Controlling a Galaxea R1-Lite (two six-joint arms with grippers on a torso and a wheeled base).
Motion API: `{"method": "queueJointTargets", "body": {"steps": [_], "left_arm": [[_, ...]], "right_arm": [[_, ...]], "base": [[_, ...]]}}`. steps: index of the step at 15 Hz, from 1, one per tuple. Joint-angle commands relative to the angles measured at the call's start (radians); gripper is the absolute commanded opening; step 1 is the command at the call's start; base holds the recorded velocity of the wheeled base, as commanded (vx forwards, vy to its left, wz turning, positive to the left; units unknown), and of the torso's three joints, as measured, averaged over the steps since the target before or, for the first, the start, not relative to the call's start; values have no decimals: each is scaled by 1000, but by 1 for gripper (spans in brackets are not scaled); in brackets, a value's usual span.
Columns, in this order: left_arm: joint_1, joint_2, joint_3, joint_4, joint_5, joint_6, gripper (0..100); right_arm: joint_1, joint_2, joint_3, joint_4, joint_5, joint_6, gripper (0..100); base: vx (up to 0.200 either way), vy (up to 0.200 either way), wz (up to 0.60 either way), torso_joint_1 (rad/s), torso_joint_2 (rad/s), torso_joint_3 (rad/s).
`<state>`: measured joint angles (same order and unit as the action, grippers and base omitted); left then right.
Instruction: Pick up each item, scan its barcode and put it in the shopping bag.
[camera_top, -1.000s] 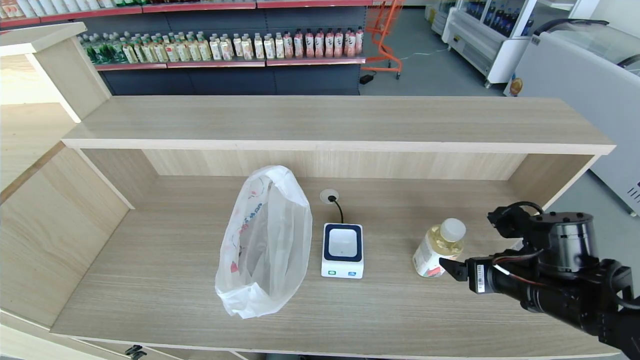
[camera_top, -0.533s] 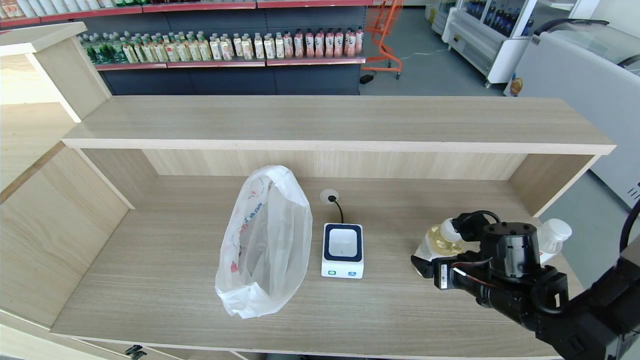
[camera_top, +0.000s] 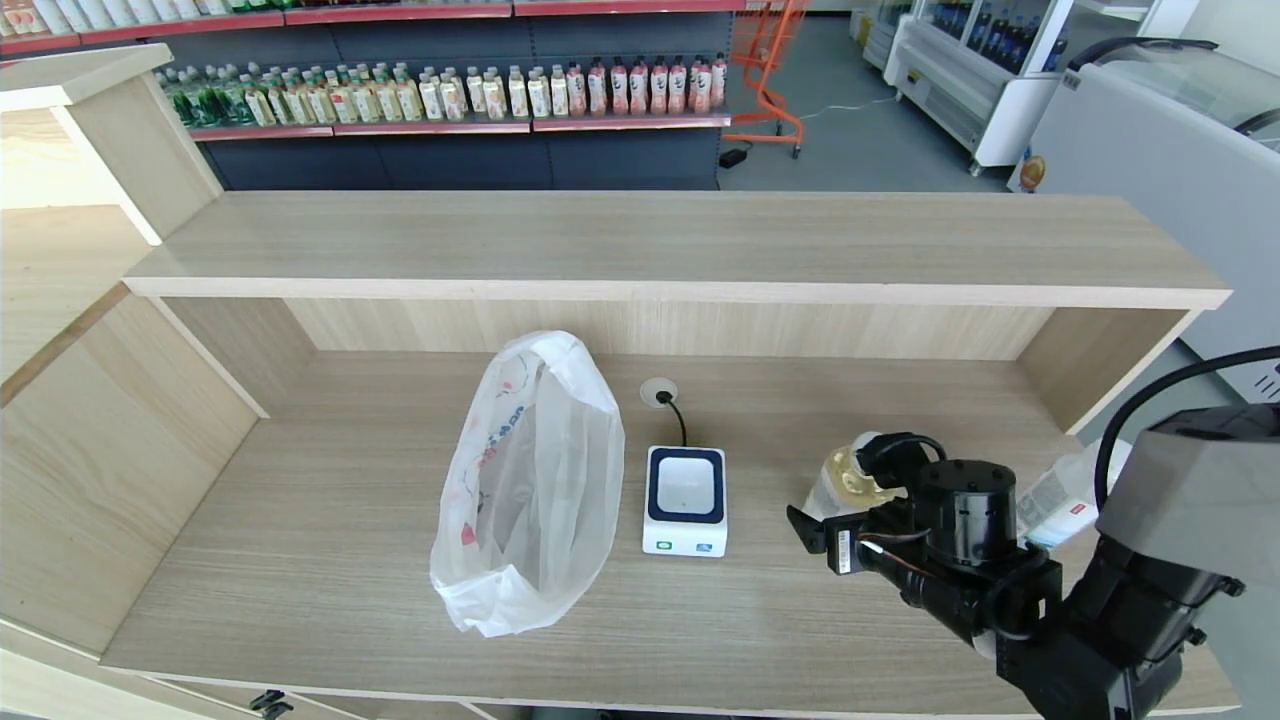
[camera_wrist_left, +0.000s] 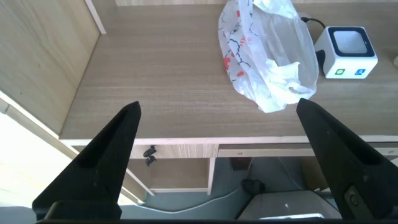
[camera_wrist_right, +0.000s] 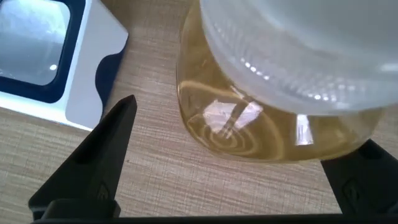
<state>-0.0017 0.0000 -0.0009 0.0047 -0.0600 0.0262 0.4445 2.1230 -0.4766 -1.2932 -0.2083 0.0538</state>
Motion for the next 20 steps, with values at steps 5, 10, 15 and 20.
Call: {"method": "queueJointTargets", "body": {"steps": [5,10,15,20], "left_arm": [[0,2,1,0,0,0,100],[0,2,-1,0,0,0,100],[0,2,-1,0,0,0,100],[0,2,-1,0,0,0,100]], "right_arm": [[-3,38,-82,-5,1,-38,100],[-4,71,-122,-41,4,-80,0],[-12,86,-172,-41,0,-135,0],[-20,87,-154,-44,-2,-170,0]], "base": [[0,0,0,0,0,0],[0,0,0,0,0,0],[0,0,0,0,0,0],[0,0,0,0,0,0]]}}
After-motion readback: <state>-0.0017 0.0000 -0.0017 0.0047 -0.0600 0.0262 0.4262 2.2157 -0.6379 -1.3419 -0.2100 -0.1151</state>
